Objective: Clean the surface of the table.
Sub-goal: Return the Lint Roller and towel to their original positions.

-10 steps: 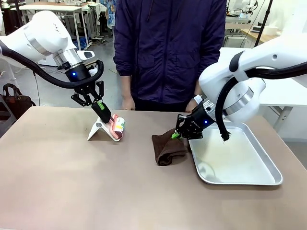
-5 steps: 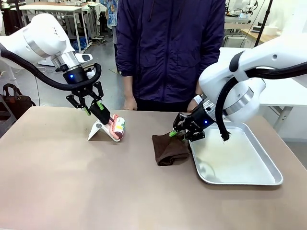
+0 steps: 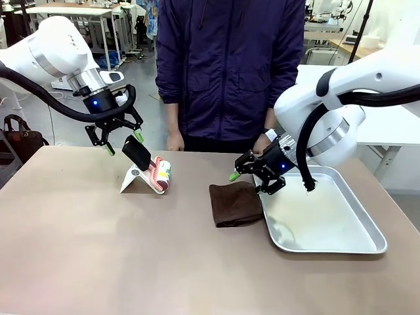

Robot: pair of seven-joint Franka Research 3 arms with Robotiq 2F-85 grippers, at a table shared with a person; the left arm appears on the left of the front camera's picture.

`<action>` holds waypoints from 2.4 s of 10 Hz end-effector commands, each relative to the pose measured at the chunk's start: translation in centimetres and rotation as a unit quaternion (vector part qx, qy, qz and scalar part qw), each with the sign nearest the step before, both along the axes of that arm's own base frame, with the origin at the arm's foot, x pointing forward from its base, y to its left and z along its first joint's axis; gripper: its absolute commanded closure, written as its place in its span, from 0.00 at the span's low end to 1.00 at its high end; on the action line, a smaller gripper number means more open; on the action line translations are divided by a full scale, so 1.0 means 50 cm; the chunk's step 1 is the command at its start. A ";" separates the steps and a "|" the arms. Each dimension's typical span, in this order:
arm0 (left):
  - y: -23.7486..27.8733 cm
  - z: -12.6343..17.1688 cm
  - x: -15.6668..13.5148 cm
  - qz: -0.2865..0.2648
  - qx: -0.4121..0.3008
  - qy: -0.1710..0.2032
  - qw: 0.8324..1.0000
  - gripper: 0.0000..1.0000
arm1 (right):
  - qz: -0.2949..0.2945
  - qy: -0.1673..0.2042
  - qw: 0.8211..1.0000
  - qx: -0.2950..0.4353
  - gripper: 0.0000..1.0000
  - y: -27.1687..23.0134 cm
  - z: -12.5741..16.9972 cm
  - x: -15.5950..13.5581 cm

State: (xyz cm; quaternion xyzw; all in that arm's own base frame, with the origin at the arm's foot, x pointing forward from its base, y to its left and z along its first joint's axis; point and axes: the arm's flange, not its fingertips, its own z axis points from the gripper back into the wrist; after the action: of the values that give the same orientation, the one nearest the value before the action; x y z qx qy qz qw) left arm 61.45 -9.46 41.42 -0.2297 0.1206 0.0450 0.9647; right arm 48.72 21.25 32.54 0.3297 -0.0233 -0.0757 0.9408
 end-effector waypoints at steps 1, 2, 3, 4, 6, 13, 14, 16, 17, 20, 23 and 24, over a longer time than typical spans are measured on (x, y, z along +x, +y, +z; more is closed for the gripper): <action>0.023 0.017 -0.048 0.003 -0.024 -0.033 0.999 0.00 | 0.017 -0.021 0.999 -0.027 0.00 -0.027 0.028 -0.007; 0.031 0.031 -0.074 0.004 -0.039 -0.053 0.998 0.00 | 0.016 -0.028 0.998 -0.045 0.00 -0.037 0.041 -0.007; 0.051 0.042 -0.106 0.005 -0.058 -0.070 0.996 0.00 | 0.017 -0.031 0.998 -0.047 0.00 -0.054 0.056 -0.006; 0.074 0.052 -0.146 0.010 -0.081 -0.081 0.993 0.00 | 0.015 -0.031 0.999 -0.038 0.00 -0.084 0.075 -0.006; 0.140 0.057 -0.257 0.019 -0.152 -0.098 0.983 0.00 | -0.002 -0.020 1.000 0.011 0.00 -0.181 0.131 -0.029; 0.424 -0.131 -0.474 0.223 -0.445 -0.212 0.841 0.00 | -0.068 0.057 0.952 0.293 0.00 -0.548 0.167 -0.180; 0.447 -0.136 -0.482 0.233 -0.469 -0.230 0.821 0.00 | -0.086 0.046 0.943 0.319 0.00 -0.585 0.146 -0.198; 0.460 -0.138 -0.482 0.197 -0.490 -0.229 0.818 0.00 | -0.137 0.031 0.943 0.302 0.00 -0.594 0.109 -0.211; 0.462 -0.132 -0.504 0.249 -0.458 -0.220 0.824 0.00 | -0.091 0.058 0.945 0.307 0.00 -0.602 0.145 -0.216; 0.462 -0.132 -0.504 0.249 -0.458 -0.220 0.824 0.00 | -0.091 0.058 0.945 0.307 0.00 -0.602 0.145 -0.216; 0.462 -0.132 -0.504 0.249 -0.458 -0.220 0.824 0.00 | -0.091 0.058 0.945 0.307 0.00 -0.602 0.145 -0.216; 0.462 -0.132 -0.504 0.249 -0.458 -0.220 0.824 0.00 | -0.091 0.058 0.945 0.307 0.00 -0.602 0.145 -0.216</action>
State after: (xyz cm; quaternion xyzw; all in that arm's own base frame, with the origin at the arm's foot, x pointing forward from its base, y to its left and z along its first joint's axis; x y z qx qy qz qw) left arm 36.68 14.01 34.40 -0.6715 -0.1512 0.1639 0.7067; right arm 38.09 -8.64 39.29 0.5938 0.0218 -0.1848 0.7828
